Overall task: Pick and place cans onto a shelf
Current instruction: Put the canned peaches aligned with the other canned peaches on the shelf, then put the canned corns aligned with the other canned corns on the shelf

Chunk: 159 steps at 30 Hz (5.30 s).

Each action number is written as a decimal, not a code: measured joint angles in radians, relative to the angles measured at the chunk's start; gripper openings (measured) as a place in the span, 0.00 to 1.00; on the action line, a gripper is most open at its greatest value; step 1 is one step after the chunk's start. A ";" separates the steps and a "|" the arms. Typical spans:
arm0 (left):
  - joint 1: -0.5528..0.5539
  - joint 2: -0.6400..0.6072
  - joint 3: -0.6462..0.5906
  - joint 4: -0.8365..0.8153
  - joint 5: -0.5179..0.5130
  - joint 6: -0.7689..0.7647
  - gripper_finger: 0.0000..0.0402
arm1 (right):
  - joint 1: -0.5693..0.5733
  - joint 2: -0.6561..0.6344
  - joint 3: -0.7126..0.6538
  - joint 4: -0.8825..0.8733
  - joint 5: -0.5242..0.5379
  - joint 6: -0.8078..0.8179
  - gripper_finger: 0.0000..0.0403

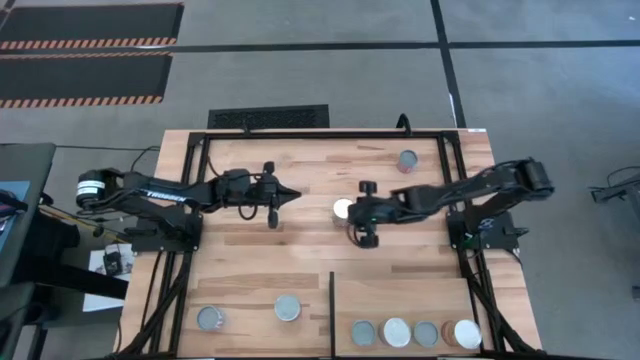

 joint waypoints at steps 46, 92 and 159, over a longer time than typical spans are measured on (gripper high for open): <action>-0.005 0.001 -0.012 -0.047 -0.069 -0.061 0.02 | 0.655 0.248 0.662 -0.937 -0.051 1.426 0.01; -0.083 -0.010 -0.011 -0.106 -0.044 -0.022 0.02 | 0.635 0.285 0.661 -0.839 -0.120 1.201 0.11; -0.916 0.371 0.566 -0.900 -0.394 -0.019 0.01 | 0.232 -0.034 0.002 0.275 -0.197 0.270 0.01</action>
